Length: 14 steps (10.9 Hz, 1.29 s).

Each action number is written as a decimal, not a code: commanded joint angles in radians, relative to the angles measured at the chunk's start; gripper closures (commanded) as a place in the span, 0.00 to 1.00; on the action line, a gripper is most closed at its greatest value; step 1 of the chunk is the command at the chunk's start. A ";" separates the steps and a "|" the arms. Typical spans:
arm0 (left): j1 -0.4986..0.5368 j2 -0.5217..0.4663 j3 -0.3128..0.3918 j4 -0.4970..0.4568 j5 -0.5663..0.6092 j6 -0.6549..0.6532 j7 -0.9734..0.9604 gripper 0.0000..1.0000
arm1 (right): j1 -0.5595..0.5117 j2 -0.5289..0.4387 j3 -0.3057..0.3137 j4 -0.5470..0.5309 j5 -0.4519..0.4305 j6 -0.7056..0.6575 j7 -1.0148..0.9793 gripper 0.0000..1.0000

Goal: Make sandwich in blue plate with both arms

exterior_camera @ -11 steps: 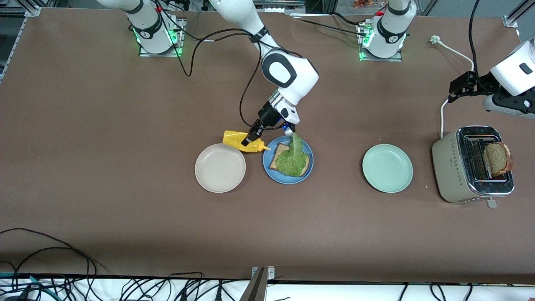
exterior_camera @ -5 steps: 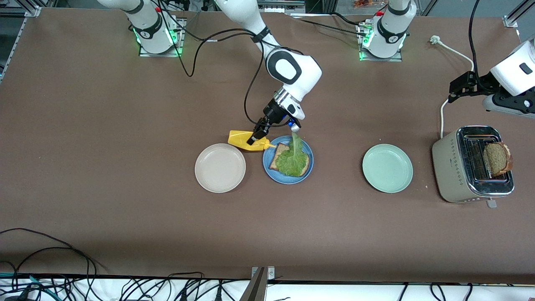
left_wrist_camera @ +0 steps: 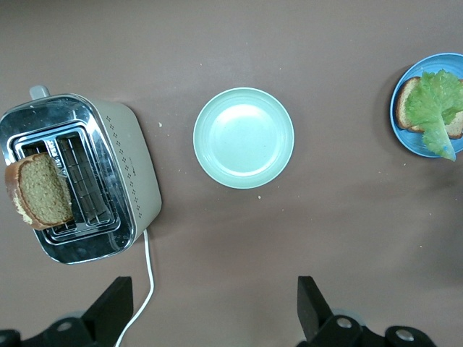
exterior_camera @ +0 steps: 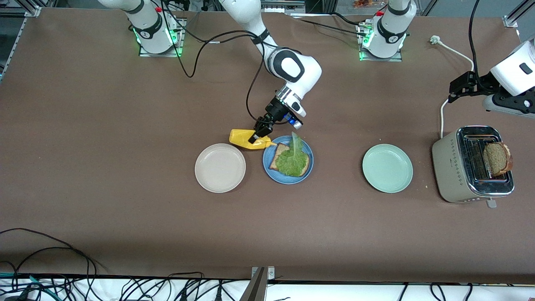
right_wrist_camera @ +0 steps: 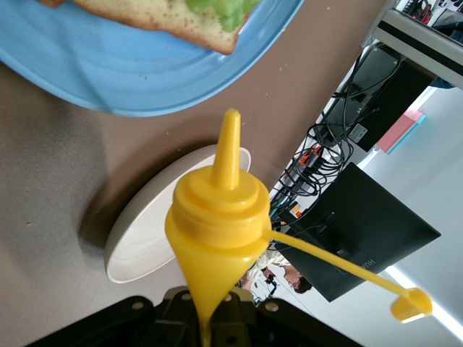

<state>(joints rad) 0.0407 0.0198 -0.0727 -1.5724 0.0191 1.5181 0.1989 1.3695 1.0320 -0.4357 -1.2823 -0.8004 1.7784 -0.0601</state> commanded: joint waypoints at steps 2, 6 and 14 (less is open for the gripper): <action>0.002 -0.009 -0.001 0.000 -0.010 -0.010 0.010 0.00 | 0.003 0.040 -0.017 0.035 -0.031 -0.027 -0.026 1.00; 0.002 -0.008 0.001 0.000 -0.011 -0.010 0.007 0.00 | -0.004 0.036 -0.018 0.037 -0.028 -0.022 -0.044 1.00; 0.002 0.002 -0.001 0.000 -0.010 -0.010 0.007 0.00 | -0.145 -0.261 -0.052 0.029 0.251 -0.010 -0.240 1.00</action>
<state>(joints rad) 0.0408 0.0247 -0.0726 -1.5736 0.0191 1.5170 0.1989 1.2937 0.9092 -0.5021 -1.2355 -0.6521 1.7738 -0.2343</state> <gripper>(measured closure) 0.000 0.969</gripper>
